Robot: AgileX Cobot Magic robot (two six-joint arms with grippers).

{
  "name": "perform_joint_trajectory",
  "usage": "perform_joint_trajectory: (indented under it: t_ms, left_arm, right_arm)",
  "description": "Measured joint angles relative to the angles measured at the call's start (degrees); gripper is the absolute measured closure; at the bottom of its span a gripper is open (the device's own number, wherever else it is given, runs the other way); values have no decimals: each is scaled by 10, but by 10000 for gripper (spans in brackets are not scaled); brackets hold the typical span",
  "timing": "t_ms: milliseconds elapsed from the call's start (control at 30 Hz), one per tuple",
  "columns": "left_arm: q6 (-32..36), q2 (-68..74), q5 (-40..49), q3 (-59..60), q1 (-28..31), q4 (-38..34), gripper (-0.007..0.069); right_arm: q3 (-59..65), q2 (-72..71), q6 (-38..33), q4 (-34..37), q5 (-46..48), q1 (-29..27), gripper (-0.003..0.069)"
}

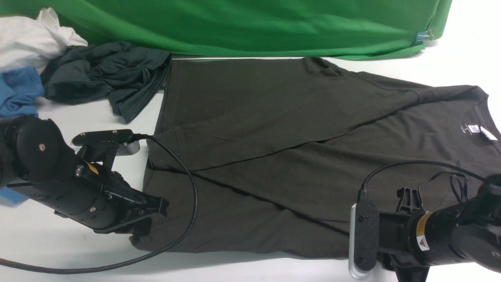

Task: Fold a long-sleeved shirt on a white desktop.
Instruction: 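Grasp the near edge of the shirt at its hem and shoulder corners, then fold the black garment in half by bringing its near edge over to the far edge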

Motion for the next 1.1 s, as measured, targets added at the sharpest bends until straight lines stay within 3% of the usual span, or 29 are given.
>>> perform_joint_trajectory:
  t_ms: [67,167,367,767,1100]
  left_arm:
    - [2,0,0,0,0,-2,586]
    - [5,0,0,0,0,-7,586]
    - [12,0,9,0,0,-9,586]
    - [-11,-72,65,45,0,19,586]
    - [-15,-153,78,107,0,2,586]
  right_arm:
    - [-15,5,1,0,34,0,608]
    - [-37,10,1,-1,86,0,629]
    - [-76,11,8,10,161,0,632]
    - [-86,-102,19,175,315,0,635]
    - [-86,-199,48,191,346,0,637]
